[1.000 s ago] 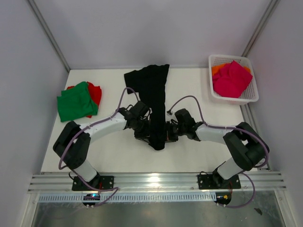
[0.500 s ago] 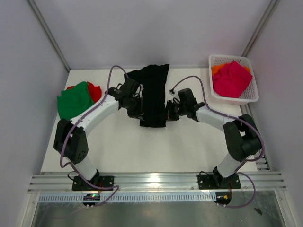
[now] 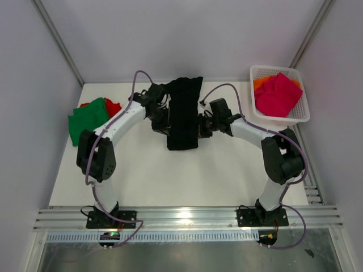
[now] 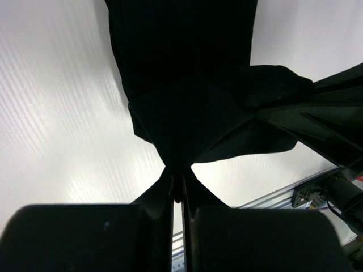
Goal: Fold and stack the t-shirts
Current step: Grab the bottom of the folded rectangular tshirt with both arms, then fold the folded rectangular tshirt in 1/3 of the way
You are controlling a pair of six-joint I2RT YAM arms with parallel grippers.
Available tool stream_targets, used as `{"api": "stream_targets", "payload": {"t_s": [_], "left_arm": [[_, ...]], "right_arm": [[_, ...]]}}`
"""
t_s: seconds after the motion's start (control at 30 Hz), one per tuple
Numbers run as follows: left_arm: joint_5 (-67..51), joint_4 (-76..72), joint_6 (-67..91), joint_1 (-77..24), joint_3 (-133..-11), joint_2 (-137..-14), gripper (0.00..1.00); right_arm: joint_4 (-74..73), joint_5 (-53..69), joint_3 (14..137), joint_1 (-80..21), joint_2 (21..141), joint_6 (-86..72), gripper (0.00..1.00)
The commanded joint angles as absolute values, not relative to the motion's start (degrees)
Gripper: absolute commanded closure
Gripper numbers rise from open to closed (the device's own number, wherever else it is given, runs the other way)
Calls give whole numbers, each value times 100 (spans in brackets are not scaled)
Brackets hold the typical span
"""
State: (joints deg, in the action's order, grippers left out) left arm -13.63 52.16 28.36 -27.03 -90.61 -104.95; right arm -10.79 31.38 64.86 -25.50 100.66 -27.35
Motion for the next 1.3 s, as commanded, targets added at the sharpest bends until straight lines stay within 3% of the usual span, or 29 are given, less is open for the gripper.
{"api": "stream_targets", "payload": {"t_s": [0.0, 0.17, 0.4, 0.47, 0.5, 0.53, 0.63, 1.27], "left_arm": [[-1353, 5535, 2514, -2470, -10015, -11151, 100], [-1485, 6055, 2364, -2277, -11483, -12240, 100], [-1688, 6249, 2513, -2083, -12356, -12814, 100], [-1661, 6310, 2514, -2048, -12506, -12911, 100], [-1644, 6302, 2522, -2030, -12524, -12920, 100], [-1626, 6310, 2522, -2022, -12524, -12929, 100], [-1538, 6346, 2487, -1995, -12516, -12911, 100], [-1582, 6047, 2443, -1995, -11690, -12727, 100]], "right_arm": [[-1476, 2927, 7029, -2373, 10388, -2426, 97], [-1643, 2874, 7645, -2136, 10801, -2399, 97], [-1889, 2918, 8305, -1969, 11188, -2408, 97], [-1916, 2918, 8393, -1969, 11241, -2426, 89], [-1933, 2927, 8420, -1960, 11285, -2434, 72], [-1942, 2918, 8437, -1960, 11303, -2443, 66], [-1925, 2839, 8350, -1960, 11338, -2470, 56], [-1679, 2585, 7726, -1960, 11075, -2461, 55]]}}
